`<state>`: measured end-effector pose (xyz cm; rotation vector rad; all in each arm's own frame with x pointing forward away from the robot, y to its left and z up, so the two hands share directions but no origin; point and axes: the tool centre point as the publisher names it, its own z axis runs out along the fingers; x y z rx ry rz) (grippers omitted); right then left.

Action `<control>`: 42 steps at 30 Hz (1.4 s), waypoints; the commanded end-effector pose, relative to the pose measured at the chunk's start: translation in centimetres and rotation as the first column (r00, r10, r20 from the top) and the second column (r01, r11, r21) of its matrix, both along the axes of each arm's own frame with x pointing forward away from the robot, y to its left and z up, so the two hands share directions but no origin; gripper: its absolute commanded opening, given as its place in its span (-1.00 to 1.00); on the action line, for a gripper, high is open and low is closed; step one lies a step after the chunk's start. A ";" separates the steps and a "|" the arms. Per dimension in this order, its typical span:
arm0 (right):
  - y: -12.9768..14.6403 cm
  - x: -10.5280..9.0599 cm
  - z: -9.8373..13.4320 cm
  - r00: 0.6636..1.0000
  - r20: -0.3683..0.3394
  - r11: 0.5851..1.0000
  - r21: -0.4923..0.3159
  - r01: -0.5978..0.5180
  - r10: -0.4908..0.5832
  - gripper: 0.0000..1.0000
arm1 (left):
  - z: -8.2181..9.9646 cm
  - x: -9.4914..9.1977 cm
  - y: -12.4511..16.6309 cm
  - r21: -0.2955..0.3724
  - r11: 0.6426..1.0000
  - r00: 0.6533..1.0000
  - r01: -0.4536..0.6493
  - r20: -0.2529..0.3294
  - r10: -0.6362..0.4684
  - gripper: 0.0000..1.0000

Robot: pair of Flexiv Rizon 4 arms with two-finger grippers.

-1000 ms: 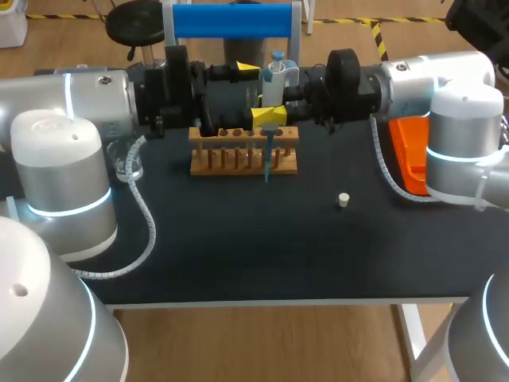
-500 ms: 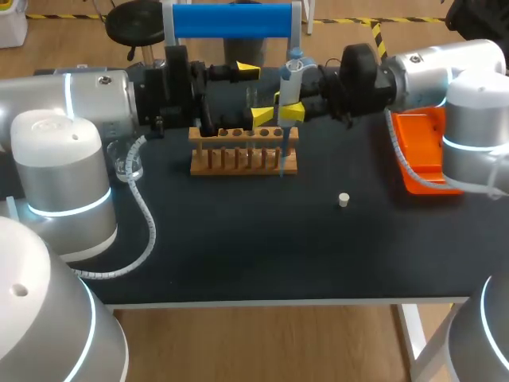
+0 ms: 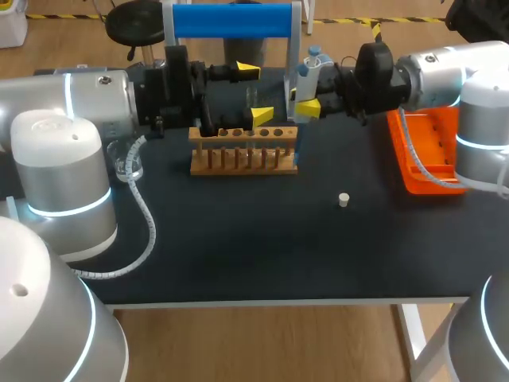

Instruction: Invert the test tube, pick up the pipette, mount the tip to pipette, aspirate from beaker and dispense into the tube, eject the tip, return the pipette, and cap with the stopper.

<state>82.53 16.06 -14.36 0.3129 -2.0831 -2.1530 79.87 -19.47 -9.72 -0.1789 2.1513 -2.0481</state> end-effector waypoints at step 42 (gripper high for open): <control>-1.9 0.3 0.2 1.000 0.003 1.000 0.009 0.023 -0.023 -1.00 | -0.1 0.0 0.0 -0.002 1.000 1.000 0.000 0.001 0.000 1.00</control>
